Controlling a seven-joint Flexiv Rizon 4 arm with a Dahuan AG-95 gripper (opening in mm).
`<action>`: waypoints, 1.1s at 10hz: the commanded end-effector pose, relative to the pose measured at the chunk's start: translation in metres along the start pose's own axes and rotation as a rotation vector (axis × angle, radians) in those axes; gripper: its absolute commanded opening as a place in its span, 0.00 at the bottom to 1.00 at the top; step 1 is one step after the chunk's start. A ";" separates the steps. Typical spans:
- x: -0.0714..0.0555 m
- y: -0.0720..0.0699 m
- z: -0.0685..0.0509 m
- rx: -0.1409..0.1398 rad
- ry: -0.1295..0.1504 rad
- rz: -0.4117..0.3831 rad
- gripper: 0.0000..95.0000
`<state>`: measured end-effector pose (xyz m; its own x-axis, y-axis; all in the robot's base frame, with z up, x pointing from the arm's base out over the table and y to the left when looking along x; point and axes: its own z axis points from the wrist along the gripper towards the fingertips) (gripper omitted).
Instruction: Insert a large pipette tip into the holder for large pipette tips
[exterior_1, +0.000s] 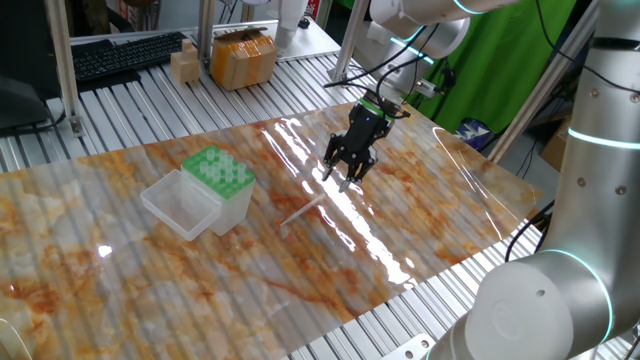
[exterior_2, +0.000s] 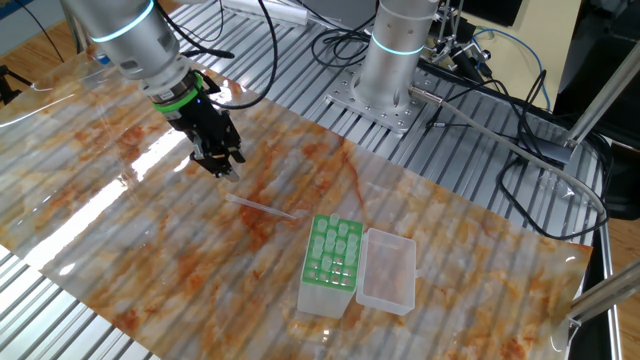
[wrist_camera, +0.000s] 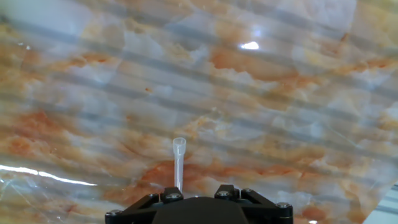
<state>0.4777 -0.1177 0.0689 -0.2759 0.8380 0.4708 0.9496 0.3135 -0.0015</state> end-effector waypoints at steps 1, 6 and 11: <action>-0.002 0.002 -0.001 0.004 0.000 -0.011 0.40; -0.002 0.002 0.000 0.002 -0.004 -0.042 0.00; -0.002 0.002 0.000 0.031 0.005 -0.023 0.00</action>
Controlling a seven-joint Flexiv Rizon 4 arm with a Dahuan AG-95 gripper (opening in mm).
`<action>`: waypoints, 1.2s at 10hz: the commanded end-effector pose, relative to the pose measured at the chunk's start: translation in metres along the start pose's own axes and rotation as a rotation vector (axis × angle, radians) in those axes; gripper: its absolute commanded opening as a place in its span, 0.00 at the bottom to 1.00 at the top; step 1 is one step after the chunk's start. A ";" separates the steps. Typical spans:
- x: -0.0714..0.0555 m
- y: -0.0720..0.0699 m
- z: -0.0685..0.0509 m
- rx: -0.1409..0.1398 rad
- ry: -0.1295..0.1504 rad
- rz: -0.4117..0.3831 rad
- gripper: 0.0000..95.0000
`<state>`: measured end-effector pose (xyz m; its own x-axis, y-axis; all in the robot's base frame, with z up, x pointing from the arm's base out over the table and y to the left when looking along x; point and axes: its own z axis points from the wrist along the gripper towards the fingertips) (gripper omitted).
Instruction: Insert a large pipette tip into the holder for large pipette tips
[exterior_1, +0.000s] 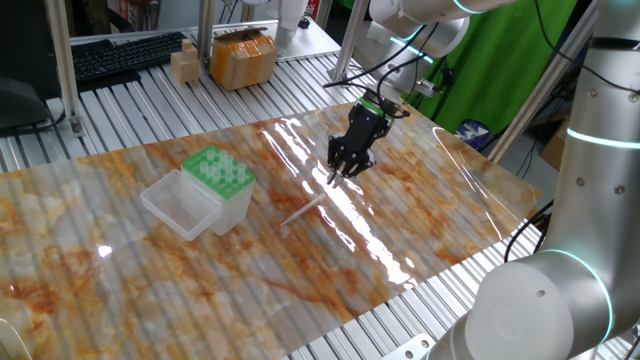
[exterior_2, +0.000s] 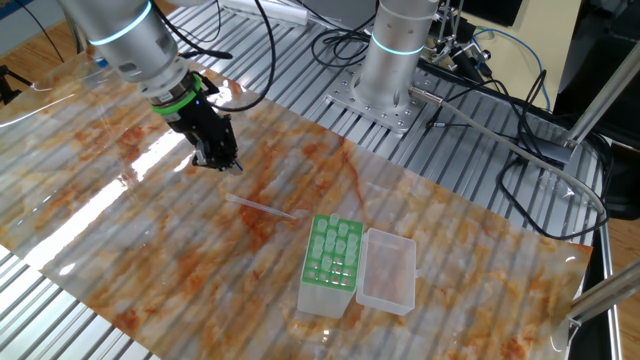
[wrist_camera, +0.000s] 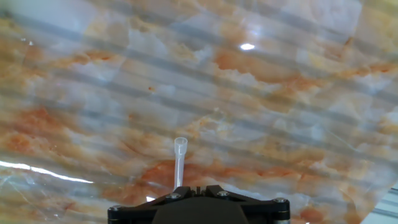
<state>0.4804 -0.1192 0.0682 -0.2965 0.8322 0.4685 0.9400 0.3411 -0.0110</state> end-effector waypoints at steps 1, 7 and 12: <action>0.001 -0.001 0.000 0.015 0.015 -0.005 0.00; 0.001 -0.001 0.000 0.007 0.034 -0.022 0.00; -0.002 0.002 0.008 -0.043 0.061 0.017 0.00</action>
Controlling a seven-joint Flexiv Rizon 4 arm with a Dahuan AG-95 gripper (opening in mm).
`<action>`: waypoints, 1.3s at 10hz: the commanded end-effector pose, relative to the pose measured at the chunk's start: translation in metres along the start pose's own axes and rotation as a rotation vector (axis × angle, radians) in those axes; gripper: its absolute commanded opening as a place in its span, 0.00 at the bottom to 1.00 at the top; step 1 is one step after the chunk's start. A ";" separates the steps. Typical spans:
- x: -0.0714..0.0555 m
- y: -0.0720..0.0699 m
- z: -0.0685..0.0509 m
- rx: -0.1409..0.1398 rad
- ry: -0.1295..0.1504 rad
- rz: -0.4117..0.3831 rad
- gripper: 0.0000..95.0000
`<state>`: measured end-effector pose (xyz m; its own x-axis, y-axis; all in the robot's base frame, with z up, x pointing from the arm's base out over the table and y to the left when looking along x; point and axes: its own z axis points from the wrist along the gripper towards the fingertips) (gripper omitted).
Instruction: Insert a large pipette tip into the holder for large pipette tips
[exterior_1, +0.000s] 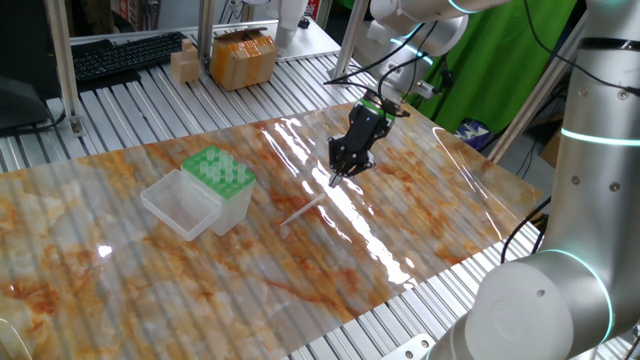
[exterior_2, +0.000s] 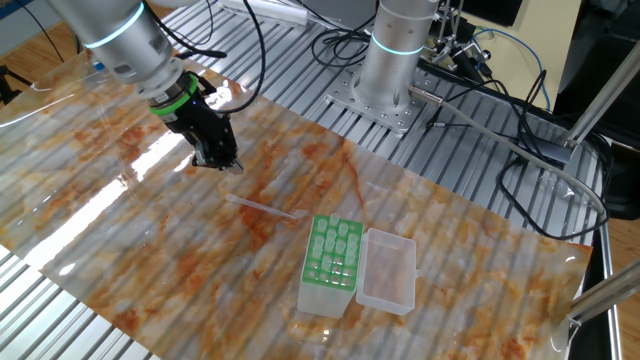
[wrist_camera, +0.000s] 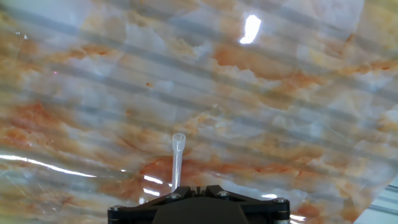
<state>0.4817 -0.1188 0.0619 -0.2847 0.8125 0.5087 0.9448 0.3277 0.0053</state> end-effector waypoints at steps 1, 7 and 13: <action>0.000 0.002 0.004 -0.031 0.015 0.022 0.00; -0.008 0.019 0.019 -0.090 -0.004 0.051 0.00; -0.013 0.027 0.016 -0.131 -0.005 0.072 0.20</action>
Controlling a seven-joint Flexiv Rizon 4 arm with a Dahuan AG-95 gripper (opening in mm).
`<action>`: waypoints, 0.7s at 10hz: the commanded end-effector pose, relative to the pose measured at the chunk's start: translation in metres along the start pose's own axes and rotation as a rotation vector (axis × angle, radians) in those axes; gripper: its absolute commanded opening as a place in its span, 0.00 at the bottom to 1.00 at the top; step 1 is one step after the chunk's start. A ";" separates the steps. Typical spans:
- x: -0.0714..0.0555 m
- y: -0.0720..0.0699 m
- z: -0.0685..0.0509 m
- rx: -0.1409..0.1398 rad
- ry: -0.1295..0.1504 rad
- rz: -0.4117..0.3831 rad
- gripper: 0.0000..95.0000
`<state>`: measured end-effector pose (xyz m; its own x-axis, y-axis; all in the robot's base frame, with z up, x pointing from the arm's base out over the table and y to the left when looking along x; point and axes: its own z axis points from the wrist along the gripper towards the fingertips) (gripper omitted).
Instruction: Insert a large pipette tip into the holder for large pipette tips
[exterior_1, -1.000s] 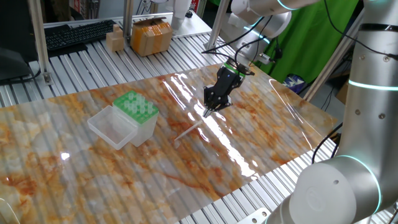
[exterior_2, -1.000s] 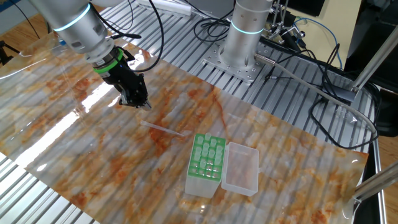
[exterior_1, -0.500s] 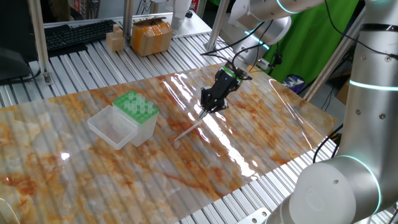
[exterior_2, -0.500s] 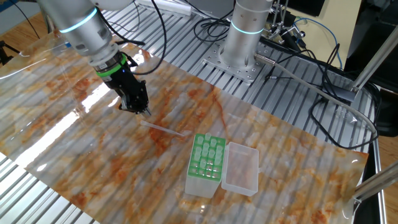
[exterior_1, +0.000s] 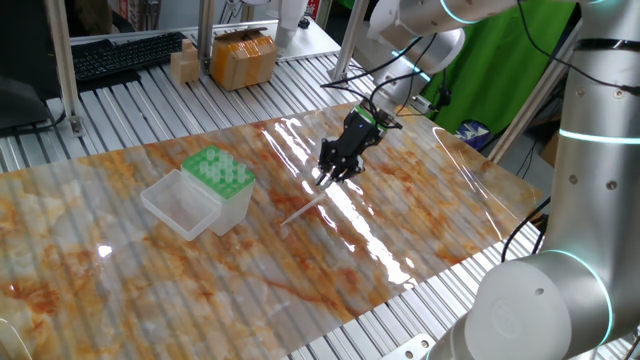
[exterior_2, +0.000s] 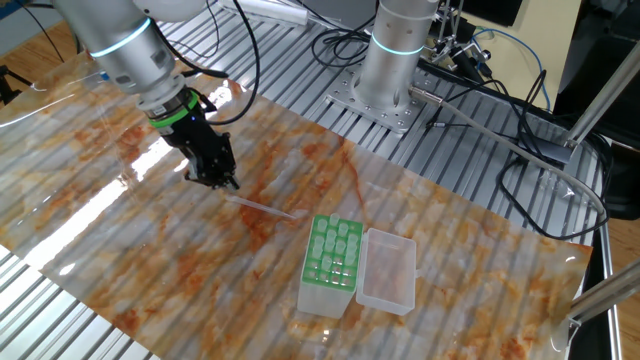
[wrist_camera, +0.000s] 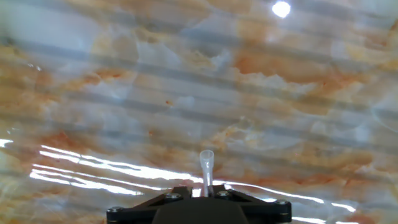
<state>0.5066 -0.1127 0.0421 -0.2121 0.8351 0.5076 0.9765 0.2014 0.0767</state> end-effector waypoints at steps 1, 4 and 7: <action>-0.001 0.002 0.001 -0.003 0.002 -0.007 0.20; -0.004 0.005 0.006 0.004 -0.015 -0.038 0.20; -0.006 0.007 0.010 0.018 -0.020 -0.063 0.20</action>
<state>0.5135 -0.1110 0.0305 -0.2772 0.8315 0.4814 0.9594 0.2665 0.0922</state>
